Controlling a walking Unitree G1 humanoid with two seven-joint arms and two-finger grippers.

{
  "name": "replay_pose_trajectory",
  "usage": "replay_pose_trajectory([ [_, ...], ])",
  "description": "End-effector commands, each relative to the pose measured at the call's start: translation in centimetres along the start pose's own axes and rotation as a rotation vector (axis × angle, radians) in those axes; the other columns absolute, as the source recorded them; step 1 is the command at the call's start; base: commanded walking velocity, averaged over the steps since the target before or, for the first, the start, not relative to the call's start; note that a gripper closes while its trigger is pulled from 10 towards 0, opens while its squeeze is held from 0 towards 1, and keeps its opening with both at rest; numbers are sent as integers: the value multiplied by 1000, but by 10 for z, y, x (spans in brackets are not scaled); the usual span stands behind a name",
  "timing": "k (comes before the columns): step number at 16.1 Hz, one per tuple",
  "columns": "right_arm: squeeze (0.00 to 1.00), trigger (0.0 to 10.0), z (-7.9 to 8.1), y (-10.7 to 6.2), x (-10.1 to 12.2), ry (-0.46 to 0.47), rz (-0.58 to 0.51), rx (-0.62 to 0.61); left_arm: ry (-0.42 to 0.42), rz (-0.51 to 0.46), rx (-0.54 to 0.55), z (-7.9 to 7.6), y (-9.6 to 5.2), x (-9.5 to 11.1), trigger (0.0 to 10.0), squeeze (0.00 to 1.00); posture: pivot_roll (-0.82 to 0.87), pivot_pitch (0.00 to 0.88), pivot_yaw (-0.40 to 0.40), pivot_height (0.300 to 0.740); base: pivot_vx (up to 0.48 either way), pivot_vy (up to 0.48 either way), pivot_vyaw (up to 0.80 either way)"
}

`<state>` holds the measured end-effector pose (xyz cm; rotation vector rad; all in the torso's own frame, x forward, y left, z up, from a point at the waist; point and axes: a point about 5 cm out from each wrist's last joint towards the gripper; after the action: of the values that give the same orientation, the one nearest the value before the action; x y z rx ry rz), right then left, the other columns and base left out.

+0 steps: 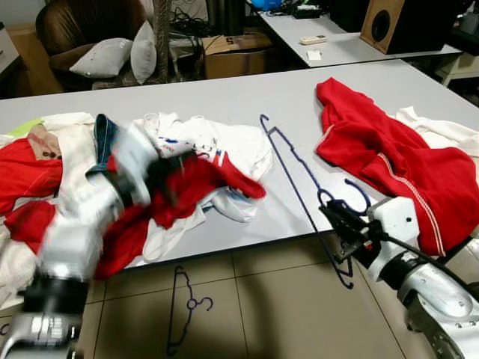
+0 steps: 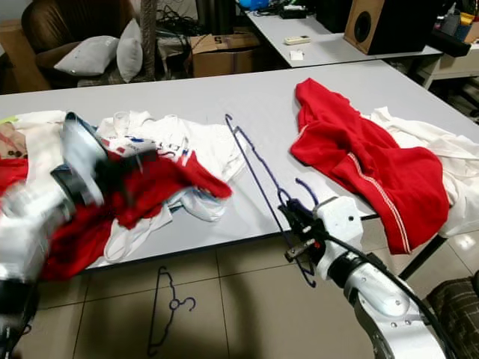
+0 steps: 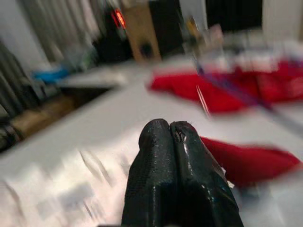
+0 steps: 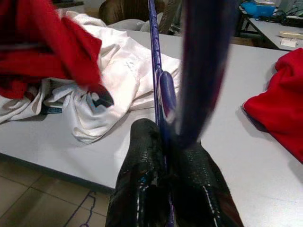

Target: Hang hanger

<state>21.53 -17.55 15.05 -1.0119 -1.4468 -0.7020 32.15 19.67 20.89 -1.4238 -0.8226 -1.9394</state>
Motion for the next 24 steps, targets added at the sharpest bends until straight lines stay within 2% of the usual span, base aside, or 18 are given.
replay_pose_trajectory([
  [1,0,10000,-4,0,2,-7,-14,-4,-28,-89,61,11,-1,17,0,0,-84,0,57,740,0,0,0],
  [3,0,10000,-3,1,3,-9,-20,8,-19,-120,117,20,-2,27,0,0,-82,0,55,740,0,0,0],
  [5,0,10000,10,0,15,29,-87,118,3,-132,234,37,0,38,0,0,-78,0,48,740,0,0,0],
  [7,0,10000,27,-4,25,70,-142,278,62,-142,288,51,3,52,0,0,-71,0,43,740,0,0,0],
  [10,0,10000,38,-9,37,158,-212,392,143,-121,266,56,8,64,0,0,-55,0,41,740,0,0,0],
  [12,0,10000,43,-12,36,165,-187,453,173,-132,279,60,10,70,0,0,-50,0,39,740,0,0,0],
  [13,0,10000,44,-12,34,160,-164,465,179,-135,285,60,10,71,0,0,-50,0,39,740,0,0,0],
  [15,0,10000,46,-12,18,128,-28,477,199,-157,291,62,12,80,0,0,-45,0,35,740,0,0,0],
  [20,0,10000,52,-18,13,124,27,532,227,-191,330,68,13,93,0,0,-31,0,23,740,0,0,0],
  [22,0,10000,45,-12,9,66,56,460,230,-204,321,68,14,99,0,0,-26,0,21,740,0,0,0],
  [24,0,10000,33,3,2,2,93,336,231,-218,305,66,15,104,0,0,-22,0,21,740,0,0,0],
])
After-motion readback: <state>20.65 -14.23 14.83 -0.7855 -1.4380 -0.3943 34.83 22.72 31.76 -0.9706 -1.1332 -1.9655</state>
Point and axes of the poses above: a point about 5 cm out from each wrist's last joint towards the gripper, its own y axis pointing out of the wrist towards the gripper, its own x axis along the axis of the wrist's last joint, z = x × y
